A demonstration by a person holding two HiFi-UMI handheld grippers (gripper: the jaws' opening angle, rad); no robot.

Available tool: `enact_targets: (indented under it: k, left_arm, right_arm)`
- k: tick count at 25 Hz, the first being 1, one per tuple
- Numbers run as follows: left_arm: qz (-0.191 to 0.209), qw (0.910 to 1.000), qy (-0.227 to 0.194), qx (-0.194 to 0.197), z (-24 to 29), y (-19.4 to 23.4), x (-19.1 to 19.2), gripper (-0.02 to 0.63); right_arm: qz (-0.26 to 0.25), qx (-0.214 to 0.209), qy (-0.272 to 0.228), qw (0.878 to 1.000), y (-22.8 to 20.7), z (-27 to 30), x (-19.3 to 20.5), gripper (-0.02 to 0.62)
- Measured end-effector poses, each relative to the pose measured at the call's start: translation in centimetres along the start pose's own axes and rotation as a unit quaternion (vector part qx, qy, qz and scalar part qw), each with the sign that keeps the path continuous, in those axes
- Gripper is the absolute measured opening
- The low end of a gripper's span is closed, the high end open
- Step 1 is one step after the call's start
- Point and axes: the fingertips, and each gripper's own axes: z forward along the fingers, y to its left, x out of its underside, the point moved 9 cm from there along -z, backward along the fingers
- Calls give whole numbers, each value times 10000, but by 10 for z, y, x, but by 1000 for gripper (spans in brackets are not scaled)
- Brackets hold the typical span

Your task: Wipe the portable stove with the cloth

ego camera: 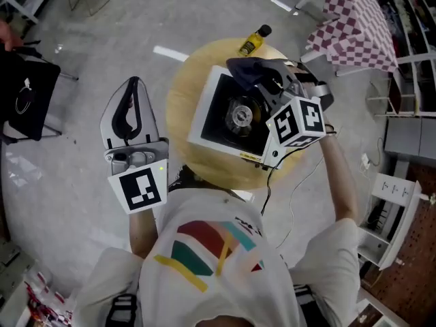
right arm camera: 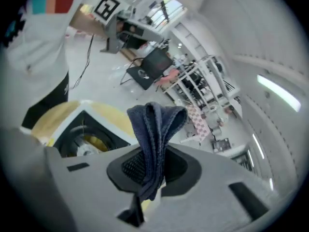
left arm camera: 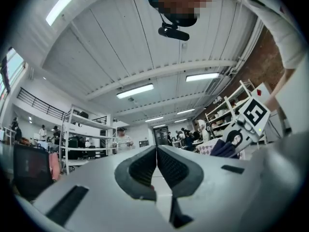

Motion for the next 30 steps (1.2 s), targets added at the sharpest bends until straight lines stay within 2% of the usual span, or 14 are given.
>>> enact_targets:
  k: [3,6,10,13,15,19,20,21,24,28,30]
  left_arm:
    - [38,9992,-254,317,9,-28,-28,6]
    - [109,9965,-476,677,11,-56,-53,6]
    - [-99,9908,-691,1161,12,-89,-73,6]
    - [-76,9865,-734,1464,11,-111,-80,8]
    - [-271,9834,-790,1613,10,-123,-85,6]
    - [-800,9761,-870,1822,6,-147,-89,6]
    - [-943,9741,-894,1849,6,-151,-90,8]
    - [-1102,9720,-915,1862,6,-154,-91,8]
    - [-1364,9685,-830,1909,5,-161,-88,6]
    - [-1262,9697,-803,1933,5,-167,-87,8]
    - [-1238,9701,-820,1922,5,-168,-88,8]
  right_arm:
    - [1207,819,-237,9890,-1,-50,2,32]
    - [2165,1754,-407,9595,3,-92,5,32]
    - [3235,2787,-592,9023,17,-134,5,32]
    - [3651,3366,-800,8643,33,-155,5,32]
    - [3883,3651,-951,8408,47,-163,8,34]
    - [4835,3891,-1387,7718,80,-173,19,34]
    - [5009,3871,-1452,7604,87,-174,21,34]
    - [5094,3853,-1486,7550,92,-176,22,34]
    - [5126,3845,-1467,7536,102,-179,26,32]
    - [5200,3941,-1497,7429,104,-184,25,32]
    - [5176,3960,-1501,7435,107,-186,26,32]
